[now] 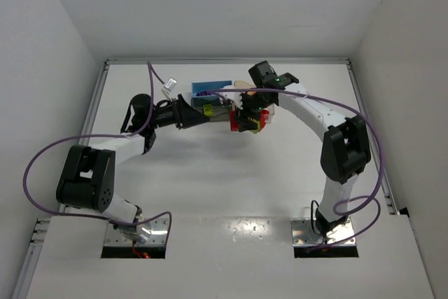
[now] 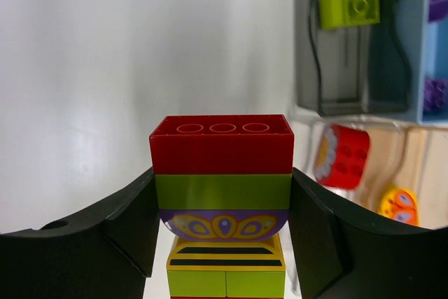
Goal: Sort the legos into containers by color
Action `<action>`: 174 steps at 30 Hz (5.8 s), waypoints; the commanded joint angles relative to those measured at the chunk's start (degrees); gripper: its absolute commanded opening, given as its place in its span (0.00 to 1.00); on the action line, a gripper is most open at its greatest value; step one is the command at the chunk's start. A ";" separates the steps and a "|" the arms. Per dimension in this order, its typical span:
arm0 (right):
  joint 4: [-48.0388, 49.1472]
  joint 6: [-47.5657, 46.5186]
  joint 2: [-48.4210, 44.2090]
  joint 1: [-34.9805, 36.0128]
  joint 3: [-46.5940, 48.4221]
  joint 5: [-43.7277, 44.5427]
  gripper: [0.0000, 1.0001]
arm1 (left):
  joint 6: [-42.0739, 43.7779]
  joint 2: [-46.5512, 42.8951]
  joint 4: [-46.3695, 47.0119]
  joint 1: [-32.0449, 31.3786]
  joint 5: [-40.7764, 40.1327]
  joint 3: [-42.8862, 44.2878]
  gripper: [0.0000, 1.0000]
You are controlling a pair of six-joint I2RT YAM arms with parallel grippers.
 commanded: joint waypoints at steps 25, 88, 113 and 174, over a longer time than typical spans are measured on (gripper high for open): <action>3.87 11.82 -3.24 7.61 6.79 -1.44 0.10 | 4.70 11.84 -7.03 -7.40 -3.40 16.21 0.65; 34.81 82.74 -23.29 -28.15 -17.03 6.48 0.04 | 42.31 42.17 -23.90 -24.71 -41.20 57.34 0.27; 37.72 94.08 -12.92 -24.29 -7.38 12.79 0.04 | -0.93 21.42 5.12 -21.72 -23.08 33.26 0.90; 36.56 94.53 -12.03 -20.33 -4.70 16.17 0.00 | 11.55 6.75 -6.67 -24.54 -30.55 17.88 0.00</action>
